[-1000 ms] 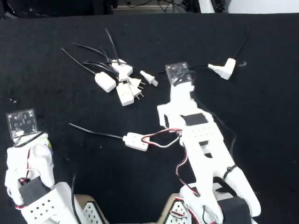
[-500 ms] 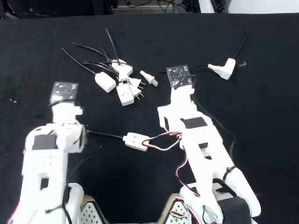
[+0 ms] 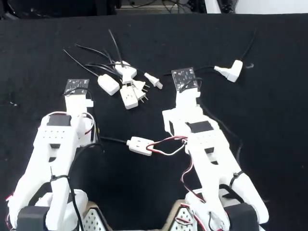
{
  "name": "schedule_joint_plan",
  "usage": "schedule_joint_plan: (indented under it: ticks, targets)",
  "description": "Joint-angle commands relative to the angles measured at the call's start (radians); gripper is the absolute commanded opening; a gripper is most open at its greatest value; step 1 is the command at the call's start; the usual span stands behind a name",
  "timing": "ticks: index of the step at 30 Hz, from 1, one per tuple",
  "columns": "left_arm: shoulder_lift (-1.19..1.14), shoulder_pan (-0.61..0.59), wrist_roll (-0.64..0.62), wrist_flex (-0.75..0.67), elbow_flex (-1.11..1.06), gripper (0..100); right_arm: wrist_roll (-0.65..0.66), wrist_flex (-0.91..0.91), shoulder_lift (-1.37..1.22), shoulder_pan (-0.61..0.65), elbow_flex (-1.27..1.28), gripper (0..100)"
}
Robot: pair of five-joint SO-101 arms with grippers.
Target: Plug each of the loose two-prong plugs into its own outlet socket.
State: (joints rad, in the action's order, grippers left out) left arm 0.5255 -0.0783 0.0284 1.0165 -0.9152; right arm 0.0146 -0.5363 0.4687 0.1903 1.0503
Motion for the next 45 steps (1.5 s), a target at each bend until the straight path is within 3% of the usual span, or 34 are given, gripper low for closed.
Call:
schedule_joint_plan:
  ticks: [1, 9, 14, 19, 32, 42, 45]
  targets:
    - [0.002, 0.038, -0.101, -0.175, -0.077, 16, -0.009, 0.018, 0.027, -0.018, -0.002, 27.6]
    - [0.002, 0.058, -0.184, -0.440, -0.246, 16, -0.009, 0.025, 0.035, -0.012, -0.045, 27.6]
    - [0.003, 0.058, -0.184, -0.443, -0.259, 16, -0.009, 0.031, 0.025, -0.044, -0.217, 27.6]
    - [0.002, 0.059, -0.184, -0.443, -0.260, 16, -0.009, 0.227, -0.005, -0.063, -0.280, 27.5]
    - [-0.005, 0.059, -0.181, -0.445, -0.260, 16, -0.011, 0.430, -0.539, -0.017, -0.499, 27.5]
    - [-0.006, 0.067, -0.178, -0.451, -0.257, 16, -0.008, 0.431, -0.680, -0.012, -0.595, 27.5]
    - [-0.006, 0.067, -0.176, -0.451, -0.257, 16, 0.063, 0.402, -0.684, -0.011, -0.599, 27.5]
